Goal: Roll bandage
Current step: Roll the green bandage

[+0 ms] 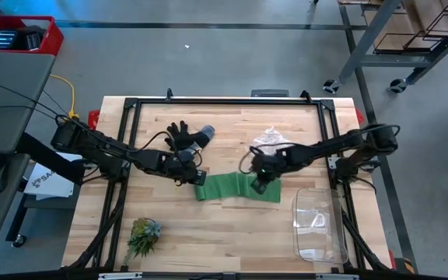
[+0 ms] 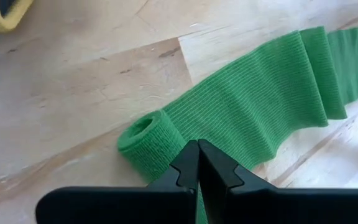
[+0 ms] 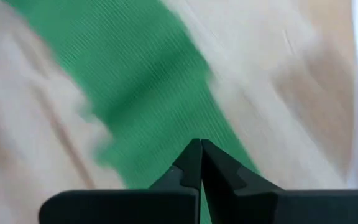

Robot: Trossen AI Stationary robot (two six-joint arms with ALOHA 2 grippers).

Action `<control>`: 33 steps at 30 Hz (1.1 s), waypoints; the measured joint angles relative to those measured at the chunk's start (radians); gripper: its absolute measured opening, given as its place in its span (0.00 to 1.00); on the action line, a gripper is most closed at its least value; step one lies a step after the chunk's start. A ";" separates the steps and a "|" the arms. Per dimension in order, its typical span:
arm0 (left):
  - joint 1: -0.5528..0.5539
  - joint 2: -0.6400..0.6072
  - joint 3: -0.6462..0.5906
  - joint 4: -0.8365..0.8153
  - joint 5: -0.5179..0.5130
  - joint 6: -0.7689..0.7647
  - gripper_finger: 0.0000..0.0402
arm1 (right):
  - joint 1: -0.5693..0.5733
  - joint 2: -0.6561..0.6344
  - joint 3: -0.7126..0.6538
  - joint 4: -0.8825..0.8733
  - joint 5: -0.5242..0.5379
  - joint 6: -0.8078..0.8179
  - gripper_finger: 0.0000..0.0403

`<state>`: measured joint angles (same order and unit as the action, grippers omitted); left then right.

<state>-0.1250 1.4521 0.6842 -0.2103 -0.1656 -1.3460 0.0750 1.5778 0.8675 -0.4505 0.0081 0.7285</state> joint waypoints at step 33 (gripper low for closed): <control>0.007 0.000 0.000 -0.001 0.131 0.120 0.00 | 0.119 -0.006 -0.001 -0.402 0.016 0.202 0.00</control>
<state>-0.1181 1.4521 0.6842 -0.2115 -0.0349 -1.2259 0.1944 1.5715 0.8665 -0.8523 0.0236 0.9304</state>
